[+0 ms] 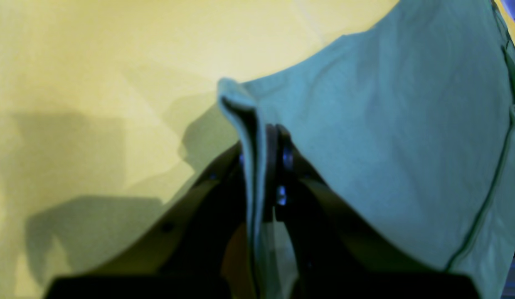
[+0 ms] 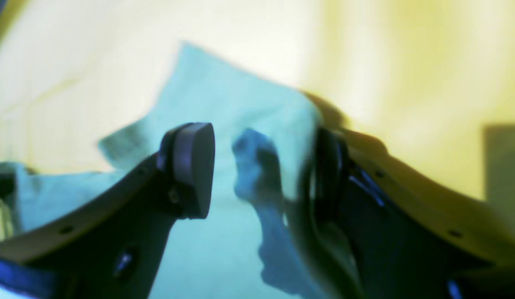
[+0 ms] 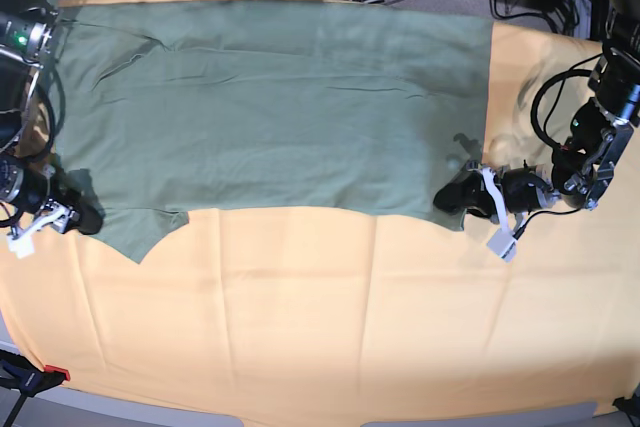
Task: Fold the T-shirt properly
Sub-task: 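Release the shirt and move both grippers to its opposite edge, then grasp the opposite shirt edge with both grippers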
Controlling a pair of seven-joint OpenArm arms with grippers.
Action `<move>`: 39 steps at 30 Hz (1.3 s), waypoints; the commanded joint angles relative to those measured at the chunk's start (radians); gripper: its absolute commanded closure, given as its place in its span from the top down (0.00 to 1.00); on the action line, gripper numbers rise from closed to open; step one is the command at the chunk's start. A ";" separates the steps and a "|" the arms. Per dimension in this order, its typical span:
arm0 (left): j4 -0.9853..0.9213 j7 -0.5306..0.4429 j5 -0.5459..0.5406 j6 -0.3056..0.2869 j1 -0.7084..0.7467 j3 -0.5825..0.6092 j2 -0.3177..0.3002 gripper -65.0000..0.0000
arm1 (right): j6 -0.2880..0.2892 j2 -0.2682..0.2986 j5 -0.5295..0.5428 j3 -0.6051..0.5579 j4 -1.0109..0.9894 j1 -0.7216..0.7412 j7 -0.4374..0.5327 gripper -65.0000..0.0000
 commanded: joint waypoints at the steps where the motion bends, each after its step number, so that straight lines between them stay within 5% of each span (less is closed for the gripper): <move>1: 0.005 0.004 0.000 -0.001 -0.022 -0.006 -0.015 0.00 | -0.002 0.017 0.002 0.002 0.009 0.019 -0.015 0.57; 6: 0.005 0.004 0.000 -0.001 -0.022 -0.006 -0.015 0.00 | -0.002 0.008 0.003 0.002 0.010 0.022 0.043 0.50; 11: 0.005 0.004 0.000 -0.001 -0.023 -0.006 -0.015 0.00 | -0.002 0.009 -0.096 0.002 0.010 0.022 0.159 0.00; 25: 0.005 -0.138 0.175 0.019 -0.076 -0.188 0.000 0.00 | -0.017 -0.006 -0.248 0.002 0.010 0.114 0.312 0.00; 33: -0.014 -0.261 0.415 0.088 -0.096 -0.190 0.106 0.00 | -0.030 -0.012 -0.369 -0.027 0.010 0.210 0.339 0.00; 37: -0.027 -0.248 0.427 0.069 -0.087 -0.190 0.150 0.00 | -0.009 -0.012 -0.368 -0.090 0.010 0.193 0.338 0.00; 39: -0.026 -0.239 0.425 -0.001 -0.087 -0.190 0.153 0.00 | -0.002 -0.011 -0.363 -0.113 0.010 0.180 0.332 0.00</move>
